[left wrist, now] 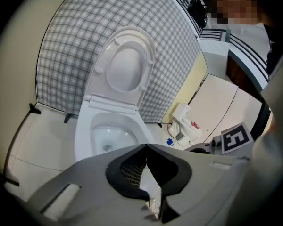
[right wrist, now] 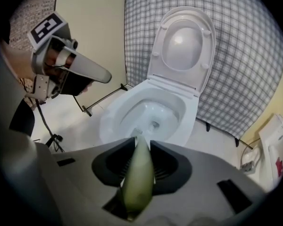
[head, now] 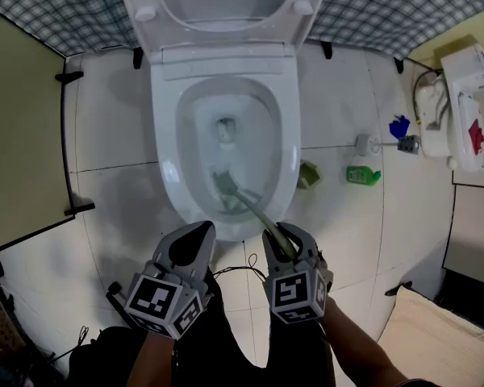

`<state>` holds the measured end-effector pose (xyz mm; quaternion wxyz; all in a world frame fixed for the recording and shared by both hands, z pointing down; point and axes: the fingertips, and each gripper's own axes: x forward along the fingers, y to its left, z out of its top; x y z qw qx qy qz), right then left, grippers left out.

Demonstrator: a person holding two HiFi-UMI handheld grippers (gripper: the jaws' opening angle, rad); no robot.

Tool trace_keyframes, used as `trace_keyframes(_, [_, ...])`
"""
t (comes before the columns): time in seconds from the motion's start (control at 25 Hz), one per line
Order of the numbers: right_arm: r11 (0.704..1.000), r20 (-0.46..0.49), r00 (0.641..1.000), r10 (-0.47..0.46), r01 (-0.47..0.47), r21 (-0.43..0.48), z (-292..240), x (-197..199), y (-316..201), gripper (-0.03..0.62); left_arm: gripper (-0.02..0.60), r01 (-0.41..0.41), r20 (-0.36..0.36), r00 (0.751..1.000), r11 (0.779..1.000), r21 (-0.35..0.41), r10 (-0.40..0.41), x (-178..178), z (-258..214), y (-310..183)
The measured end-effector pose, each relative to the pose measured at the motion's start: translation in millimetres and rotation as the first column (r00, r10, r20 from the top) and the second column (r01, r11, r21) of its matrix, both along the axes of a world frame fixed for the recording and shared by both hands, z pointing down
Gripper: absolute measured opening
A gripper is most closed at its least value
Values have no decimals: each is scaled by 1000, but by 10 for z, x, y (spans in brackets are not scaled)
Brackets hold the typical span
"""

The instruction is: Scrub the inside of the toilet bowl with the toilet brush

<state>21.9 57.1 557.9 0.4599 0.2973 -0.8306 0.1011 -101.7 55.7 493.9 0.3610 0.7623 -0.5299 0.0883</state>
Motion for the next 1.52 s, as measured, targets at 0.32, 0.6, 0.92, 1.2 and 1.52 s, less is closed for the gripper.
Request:
trace_keyframes(0.32, [999,-75,996,44,-43,18,516,-336,-704,121,6,8,-4,1000,1000,-2,-8,-48,24,6])
trace_keyframes(0.6, [1000,-86,996,5,-4,8,481,-289,-686,121,5,23,-9,1000,1000,4,-23,-104,18,-4])
trace_keyframes(0.92, [999,-69,997,-37,36,-21,104,4,-183,120,5,19,-19,1000,1000,12,-19,-12,-28,-4])
trace_keyframes(1.2, [980,-130,972,-197,191,-58,-253,155,44,120,6,30,-27,999,999,20,-29,21,-74,30])
trace_keyframes(1.52, [969,-231,942,-244,245,-25,-195,235,-192,118,5,34,-31,999,999,21,-34,19,-73,48])
